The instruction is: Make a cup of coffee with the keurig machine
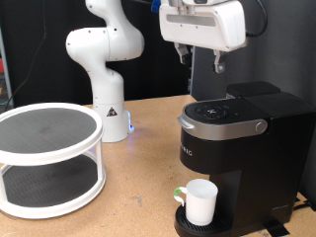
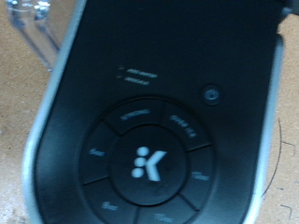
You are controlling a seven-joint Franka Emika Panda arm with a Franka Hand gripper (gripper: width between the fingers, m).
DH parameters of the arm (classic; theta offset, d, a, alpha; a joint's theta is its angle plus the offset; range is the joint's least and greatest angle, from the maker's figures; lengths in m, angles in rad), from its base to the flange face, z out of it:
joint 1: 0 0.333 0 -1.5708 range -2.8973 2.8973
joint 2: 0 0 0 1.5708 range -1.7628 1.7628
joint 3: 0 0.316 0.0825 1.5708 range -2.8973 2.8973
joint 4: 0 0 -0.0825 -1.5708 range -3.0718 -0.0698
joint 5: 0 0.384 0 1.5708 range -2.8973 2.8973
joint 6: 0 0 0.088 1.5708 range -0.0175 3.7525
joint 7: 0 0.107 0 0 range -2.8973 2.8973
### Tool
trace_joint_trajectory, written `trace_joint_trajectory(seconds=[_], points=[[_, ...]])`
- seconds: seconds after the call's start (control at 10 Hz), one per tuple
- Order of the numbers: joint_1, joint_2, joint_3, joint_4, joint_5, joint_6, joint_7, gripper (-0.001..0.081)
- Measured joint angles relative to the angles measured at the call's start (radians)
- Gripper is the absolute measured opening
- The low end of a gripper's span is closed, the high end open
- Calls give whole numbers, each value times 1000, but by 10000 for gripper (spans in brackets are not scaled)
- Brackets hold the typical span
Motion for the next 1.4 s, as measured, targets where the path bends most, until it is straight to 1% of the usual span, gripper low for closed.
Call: trace_joint_trajectory(seconds=[0.2, 0.5, 0.6, 0.8, 1.0, 1.1, 1.2, 1.3, 1.4], points=[[1, 43, 2, 52, 1, -15, -1, 806], [3, 113, 17, 120, -5, -70, -4, 806], [4, 134, 25, 129, -11, -73, -6, 806], [7, 164, 39, 128, -19, -68, -10, 806], [10, 173, 49, 109, -22, -42, -36, 806], [10, 172, 53, 93, -22, -26, -54, 705], [11, 170, 57, 74, -24, -6, -72, 518], [11, 161, 59, 50, -30, 13, -86, 518], [11, 147, 62, 17, -43, 51, -88, 383]])
